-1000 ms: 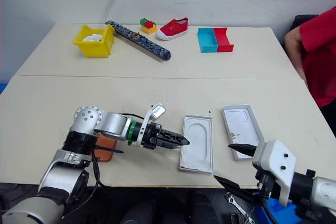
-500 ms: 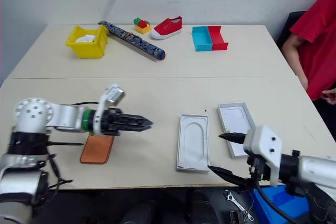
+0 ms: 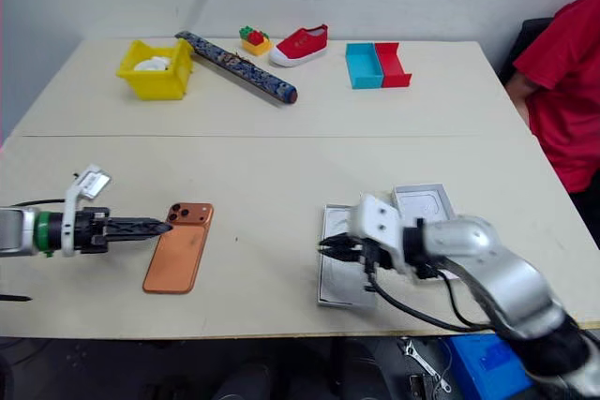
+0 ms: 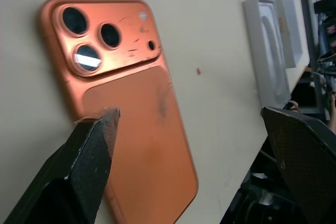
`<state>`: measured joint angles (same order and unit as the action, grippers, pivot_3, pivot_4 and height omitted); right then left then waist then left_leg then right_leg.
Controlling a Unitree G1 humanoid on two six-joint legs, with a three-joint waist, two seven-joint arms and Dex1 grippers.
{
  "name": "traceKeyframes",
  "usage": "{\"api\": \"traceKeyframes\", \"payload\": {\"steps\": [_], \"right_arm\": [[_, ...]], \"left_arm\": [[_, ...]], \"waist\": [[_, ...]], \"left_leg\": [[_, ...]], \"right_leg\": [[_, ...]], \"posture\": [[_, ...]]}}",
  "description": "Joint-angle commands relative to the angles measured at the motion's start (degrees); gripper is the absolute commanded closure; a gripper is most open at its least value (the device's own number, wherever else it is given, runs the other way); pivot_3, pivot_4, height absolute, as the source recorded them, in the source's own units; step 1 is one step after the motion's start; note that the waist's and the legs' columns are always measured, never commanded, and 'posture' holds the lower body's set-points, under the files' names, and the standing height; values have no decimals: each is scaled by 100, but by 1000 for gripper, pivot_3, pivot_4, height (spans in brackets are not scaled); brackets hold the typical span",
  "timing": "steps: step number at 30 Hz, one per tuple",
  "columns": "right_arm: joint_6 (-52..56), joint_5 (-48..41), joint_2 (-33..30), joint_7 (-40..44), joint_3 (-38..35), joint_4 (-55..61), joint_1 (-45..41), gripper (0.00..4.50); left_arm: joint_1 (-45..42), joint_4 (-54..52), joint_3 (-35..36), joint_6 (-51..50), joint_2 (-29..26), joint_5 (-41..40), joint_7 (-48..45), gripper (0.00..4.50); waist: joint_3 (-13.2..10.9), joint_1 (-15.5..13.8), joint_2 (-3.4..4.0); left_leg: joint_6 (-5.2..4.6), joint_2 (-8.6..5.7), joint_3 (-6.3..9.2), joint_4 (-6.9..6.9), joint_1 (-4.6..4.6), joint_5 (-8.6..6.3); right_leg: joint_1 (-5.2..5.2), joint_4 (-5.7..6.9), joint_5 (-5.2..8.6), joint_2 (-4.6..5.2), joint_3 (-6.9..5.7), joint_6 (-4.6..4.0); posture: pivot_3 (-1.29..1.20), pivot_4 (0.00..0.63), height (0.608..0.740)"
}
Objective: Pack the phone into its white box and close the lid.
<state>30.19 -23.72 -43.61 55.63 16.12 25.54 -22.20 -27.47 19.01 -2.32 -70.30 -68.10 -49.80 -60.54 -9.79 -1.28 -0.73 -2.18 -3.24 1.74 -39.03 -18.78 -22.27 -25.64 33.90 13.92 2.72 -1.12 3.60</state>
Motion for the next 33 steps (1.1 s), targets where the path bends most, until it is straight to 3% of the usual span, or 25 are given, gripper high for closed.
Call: {"api": "traceKeyframes", "payload": {"steps": [1, 10, 17, 26, 33], "right_arm": [[-278, 410, 220, 186, 365, -392, -312, 4459], [-109, -52, -574, 448, -877, 331, 599, 4459], [201, 243, -1072, -178, -2005, 409, 1598, 4459], [65, 872, -457, -851, -1353, -171, 1206, 4459], [23, 1029, -210, -945, -1216, -273, 1087, 4459]], "left_arm": [[-65, 200, 22, 162, -115, 446, -285, 0], [-21, -2110, 997, -658, 509, -896, -538, 0], [-193, -3282, 855, 151, 1137, -884, -699, 0], [-454, -3491, 359, 902, 1386, -463, -980, 0], [-476, -3403, 226, 1024, 1444, -337, -1058, 0]], "waist": [[0, -13, 1], [-1, -26, 4], [-5, -14, 9], [-11, 12, 16], [-12, -4, 18]], "left_leg": [[-3, 0, 4, -2, -9, -1], [-47, -33, 106, -18, -73, -24], [-42, -34, 97, -21, -55, -22], [38, -12, 86, -15, -23, 40], [36, -9, 88, -14, -29, 52]], "right_leg": [[-3, 7, -1, 0, -2, 1], [-20, 0, -5, 5, 3, 4], [14, -31, -5, 4, 2, 7], [16, -8, -31, -7, 9, 1], [9, -3, -44, -11, 9, -15]], "posture": [[0, 150, 740], [0, 150, 740], [0, 150, 740], [0, 150, 740], [0, 150, 740]]}}
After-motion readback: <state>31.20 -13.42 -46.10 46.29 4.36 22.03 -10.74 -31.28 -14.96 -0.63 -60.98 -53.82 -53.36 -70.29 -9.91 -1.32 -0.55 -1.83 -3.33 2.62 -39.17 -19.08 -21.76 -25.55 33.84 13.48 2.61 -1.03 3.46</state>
